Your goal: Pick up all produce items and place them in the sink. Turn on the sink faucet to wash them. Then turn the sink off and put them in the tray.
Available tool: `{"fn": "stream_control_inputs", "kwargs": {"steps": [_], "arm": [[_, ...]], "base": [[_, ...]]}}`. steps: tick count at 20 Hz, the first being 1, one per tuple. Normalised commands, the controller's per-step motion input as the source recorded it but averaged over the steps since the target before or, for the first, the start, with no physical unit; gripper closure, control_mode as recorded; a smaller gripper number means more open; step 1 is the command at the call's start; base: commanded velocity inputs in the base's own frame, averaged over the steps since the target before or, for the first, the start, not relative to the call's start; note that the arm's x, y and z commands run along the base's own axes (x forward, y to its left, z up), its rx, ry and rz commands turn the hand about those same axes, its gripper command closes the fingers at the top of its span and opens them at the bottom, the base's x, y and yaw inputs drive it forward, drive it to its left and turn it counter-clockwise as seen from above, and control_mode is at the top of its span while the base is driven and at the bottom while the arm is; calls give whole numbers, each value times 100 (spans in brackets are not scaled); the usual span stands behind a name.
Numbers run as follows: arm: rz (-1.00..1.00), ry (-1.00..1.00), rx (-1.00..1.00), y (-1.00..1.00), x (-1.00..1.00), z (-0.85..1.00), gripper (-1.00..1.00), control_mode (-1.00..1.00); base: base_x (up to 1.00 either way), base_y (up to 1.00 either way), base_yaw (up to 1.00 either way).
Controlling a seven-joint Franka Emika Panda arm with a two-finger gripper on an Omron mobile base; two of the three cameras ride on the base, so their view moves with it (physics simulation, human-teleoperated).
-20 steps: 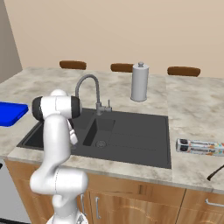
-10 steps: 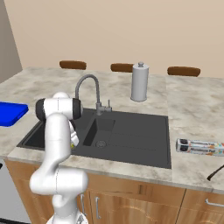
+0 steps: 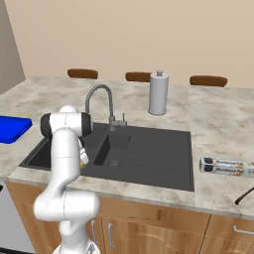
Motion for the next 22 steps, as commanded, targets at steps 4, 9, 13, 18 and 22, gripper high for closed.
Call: {"fn": "stream_control_inputs", "kwargs": {"steps": [4,9,13,18,22], "arm": [[0,1,0,-1,0,-1,-100,-100],[0,0,0,0,-6,15,-100,-100],[0,0,0,0,-5,35,-100,-100],[0,0,0,0,-10,39,-100,-100],[0,0,0,0,-16,51,-100,-100]], "base": [[0,0,0],[0,0,0],[0,0,0],[0,0,0],[0,0,0]]}}
